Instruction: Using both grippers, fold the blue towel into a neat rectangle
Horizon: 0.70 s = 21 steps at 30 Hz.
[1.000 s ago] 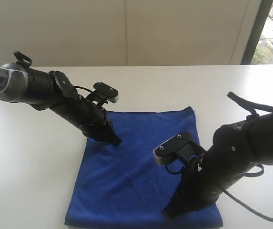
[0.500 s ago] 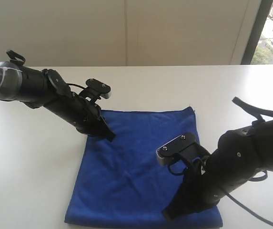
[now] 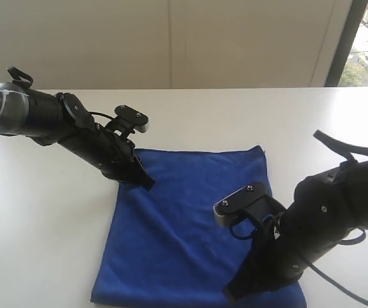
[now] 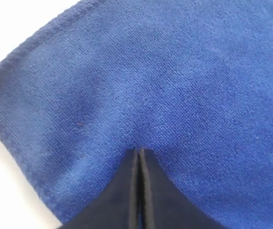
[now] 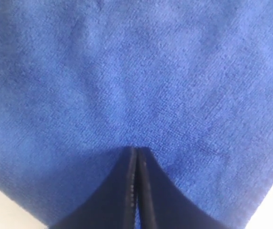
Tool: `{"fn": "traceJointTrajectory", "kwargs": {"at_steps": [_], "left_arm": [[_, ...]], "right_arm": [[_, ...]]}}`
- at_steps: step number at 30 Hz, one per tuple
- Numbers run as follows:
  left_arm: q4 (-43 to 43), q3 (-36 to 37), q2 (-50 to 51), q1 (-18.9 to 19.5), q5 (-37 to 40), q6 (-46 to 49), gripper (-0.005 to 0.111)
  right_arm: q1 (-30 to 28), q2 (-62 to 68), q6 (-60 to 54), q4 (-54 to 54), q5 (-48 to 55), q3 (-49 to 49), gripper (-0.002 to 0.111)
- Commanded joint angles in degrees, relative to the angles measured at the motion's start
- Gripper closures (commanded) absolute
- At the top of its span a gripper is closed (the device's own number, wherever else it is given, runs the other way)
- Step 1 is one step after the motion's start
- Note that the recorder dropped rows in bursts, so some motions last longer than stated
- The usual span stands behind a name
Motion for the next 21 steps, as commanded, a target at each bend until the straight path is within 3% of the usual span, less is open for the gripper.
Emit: {"fn": "traceJointTrajectory", "kwargs": {"at_steps": [1, 5, 7, 9, 10, 14, 16, 18, 21], "left_arm": [[-0.1, 0.4, -3.4, 0.1, 1.1, 0.0, 0.107], [0.4, 0.4, -10.1, 0.1, 2.3, 0.6, 0.107], [0.5, 0.4, -14.4, 0.1, 6.6, 0.6, 0.107], [1.8, 0.5, -16.9, 0.1, 15.7, 0.8, 0.107], [2.9, 1.9, -17.8, 0.0, 20.0, 1.0, 0.107], [2.9, 11.5, -21.7, -0.1, 19.5, 1.1, 0.107], [0.8, 19.4, -25.7, -0.4, 19.6, 6.8, 0.107], [-1.4, 22.8, -28.5, -1.6, 21.4, 13.5, 0.107], [-3.4, 24.0, -32.4, -3.3, 30.1, 22.3, 0.107]], "right_arm": [[0.1, 1.4, 1.6, -4.2, 7.1, 1.8, 0.108], [0.1, -1.2, 1.6, -4.1, 7.2, 1.2, 0.108], [0.1, -5.5, 1.6, -4.1, 8.9, -0.3, 0.108], [0.1, -10.9, 1.5, -4.1, 8.5, -2.3, 0.108], [-0.1, -14.1, 1.7, -4.4, 7.5, -3.3, 0.108], [-0.1, -15.8, 7.8, -13.0, 9.2, -4.5, 0.108], [-0.1, -15.9, 8.1, -14.5, 10.9, -4.5, 0.108], [-0.1, -16.4, 7.4, -14.4, 10.0, -4.5, 0.108], [0.0, -17.0, 2.5, -12.7, 10.0, -5.3, 0.108]]}}
